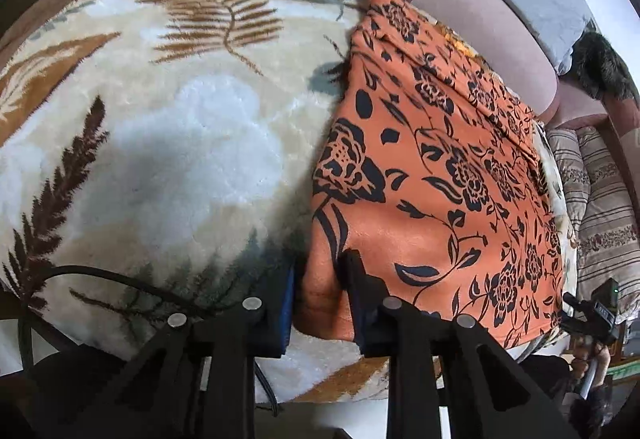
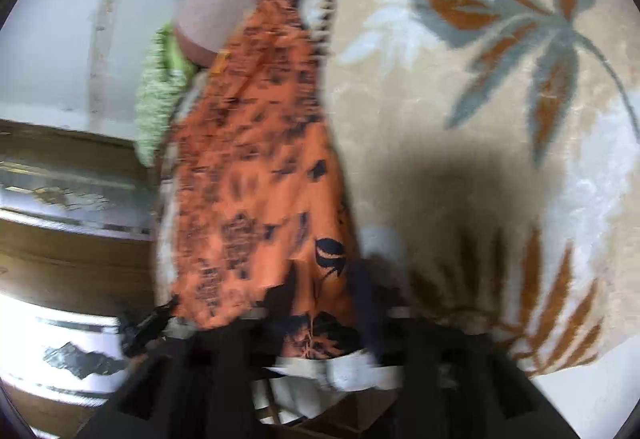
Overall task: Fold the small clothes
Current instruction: 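Lift the hem with both grippers and fold it toward the collar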
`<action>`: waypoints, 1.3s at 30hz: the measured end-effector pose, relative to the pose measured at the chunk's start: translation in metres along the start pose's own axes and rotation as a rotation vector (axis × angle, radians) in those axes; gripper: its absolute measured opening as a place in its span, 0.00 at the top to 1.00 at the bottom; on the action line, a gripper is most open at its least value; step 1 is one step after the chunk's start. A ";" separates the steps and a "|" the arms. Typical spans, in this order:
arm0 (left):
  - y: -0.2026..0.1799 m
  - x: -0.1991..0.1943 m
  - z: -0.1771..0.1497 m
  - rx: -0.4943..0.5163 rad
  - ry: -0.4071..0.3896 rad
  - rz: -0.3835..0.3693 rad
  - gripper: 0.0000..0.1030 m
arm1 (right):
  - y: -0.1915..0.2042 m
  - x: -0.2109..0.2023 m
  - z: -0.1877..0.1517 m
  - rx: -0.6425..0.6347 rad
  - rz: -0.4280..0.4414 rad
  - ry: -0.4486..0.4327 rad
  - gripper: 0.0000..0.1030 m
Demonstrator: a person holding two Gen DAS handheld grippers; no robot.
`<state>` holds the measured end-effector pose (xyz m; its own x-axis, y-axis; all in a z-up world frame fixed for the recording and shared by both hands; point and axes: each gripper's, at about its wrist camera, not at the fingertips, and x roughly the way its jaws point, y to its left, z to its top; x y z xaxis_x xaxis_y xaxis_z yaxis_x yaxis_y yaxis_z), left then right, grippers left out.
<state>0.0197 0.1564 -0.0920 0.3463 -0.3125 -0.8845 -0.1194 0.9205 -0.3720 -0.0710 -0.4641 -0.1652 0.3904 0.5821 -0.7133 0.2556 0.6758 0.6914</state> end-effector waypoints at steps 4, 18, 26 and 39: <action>-0.001 0.000 0.001 -0.004 0.027 -0.037 0.93 | 0.020 0.008 -0.003 -0.092 0.030 0.029 0.39; -0.029 -0.064 0.052 0.049 -0.096 -0.191 0.93 | 0.064 -0.023 0.025 -0.082 0.307 -0.068 0.93; -0.070 -0.069 0.163 0.128 -0.193 -0.231 0.93 | 0.118 -0.009 0.124 -0.097 0.422 -0.176 0.93; -0.089 0.099 0.364 -0.091 -0.267 -0.063 0.77 | 0.126 0.110 0.351 0.091 0.218 -0.256 0.88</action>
<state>0.4031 0.1285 -0.0440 0.5873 -0.2843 -0.7578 -0.1686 0.8727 -0.4581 0.3147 -0.4731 -0.1161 0.6505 0.5683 -0.5040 0.2154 0.4982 0.8399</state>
